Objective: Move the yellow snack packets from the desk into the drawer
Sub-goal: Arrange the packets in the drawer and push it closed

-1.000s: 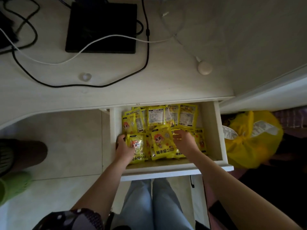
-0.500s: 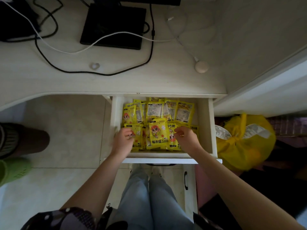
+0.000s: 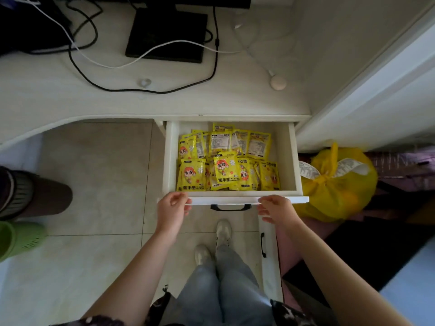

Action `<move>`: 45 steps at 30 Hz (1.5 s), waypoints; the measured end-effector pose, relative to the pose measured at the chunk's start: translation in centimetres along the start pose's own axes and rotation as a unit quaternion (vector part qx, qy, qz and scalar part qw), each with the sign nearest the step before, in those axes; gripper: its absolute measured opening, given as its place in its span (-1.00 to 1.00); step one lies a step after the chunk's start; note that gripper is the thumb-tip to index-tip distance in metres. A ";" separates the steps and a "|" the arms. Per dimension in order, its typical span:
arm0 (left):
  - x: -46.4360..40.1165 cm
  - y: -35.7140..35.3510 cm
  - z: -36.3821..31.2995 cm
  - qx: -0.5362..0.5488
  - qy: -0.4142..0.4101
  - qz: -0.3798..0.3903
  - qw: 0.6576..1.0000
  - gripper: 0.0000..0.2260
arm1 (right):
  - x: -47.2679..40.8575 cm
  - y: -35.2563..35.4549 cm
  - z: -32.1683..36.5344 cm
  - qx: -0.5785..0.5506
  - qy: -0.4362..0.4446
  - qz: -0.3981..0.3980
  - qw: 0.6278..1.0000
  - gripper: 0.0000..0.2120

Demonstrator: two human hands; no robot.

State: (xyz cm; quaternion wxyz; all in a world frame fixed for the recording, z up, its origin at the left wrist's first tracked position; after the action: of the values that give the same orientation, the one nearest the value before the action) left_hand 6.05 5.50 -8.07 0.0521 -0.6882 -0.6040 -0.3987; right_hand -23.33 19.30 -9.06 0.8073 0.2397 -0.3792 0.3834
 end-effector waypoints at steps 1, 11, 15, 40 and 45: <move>0.2 0.0 0.9 -0.006 0.014 0.010 1.000 -0.89 | 0.2 0.2 -1.3 -0.039 -0.039 -0.001 0.998 -0.81; 1.0 -2.1 5.2 0.121 0.227 0.150 0.955 -0.69 | 0.0 1.4 -3.0 -0.373 -0.146 -0.072 0.913 -0.68; -0.1 -2.5 4.4 0.166 0.246 0.142 0.944 -0.69 | -1.0 1.6 -2.1 -0.356 -0.137 -0.072 0.922 -0.69; -8.0 -4.8 -3.4 0.174 0.258 0.102 0.945 -0.92 | -7.4 -0.1 7.6 -0.247 -0.154 -0.019 0.956 -0.62; -10.6 -5.0 -5.9 0.166 0.236 0.100 0.952 -0.96 | -9.5 -0.8 10.0 -0.255 -0.149 -0.007 0.955 -0.65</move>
State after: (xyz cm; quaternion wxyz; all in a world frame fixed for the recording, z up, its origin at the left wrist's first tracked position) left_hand -0.74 -4.85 -12.62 0.3463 -0.6126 -0.5606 -0.4364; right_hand -30.95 7.86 -10.68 0.7785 0.0834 -0.5786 0.2283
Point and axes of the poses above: each hand's wrist, its own x-axis away from the middle knuckle, its own y-axis out of the back of the hand, z = x × y, the point moved 10 cm from there along -x, towards the middle knuckle, and after that the axes turned 15 degrees about -x, right-handed, at the moved point
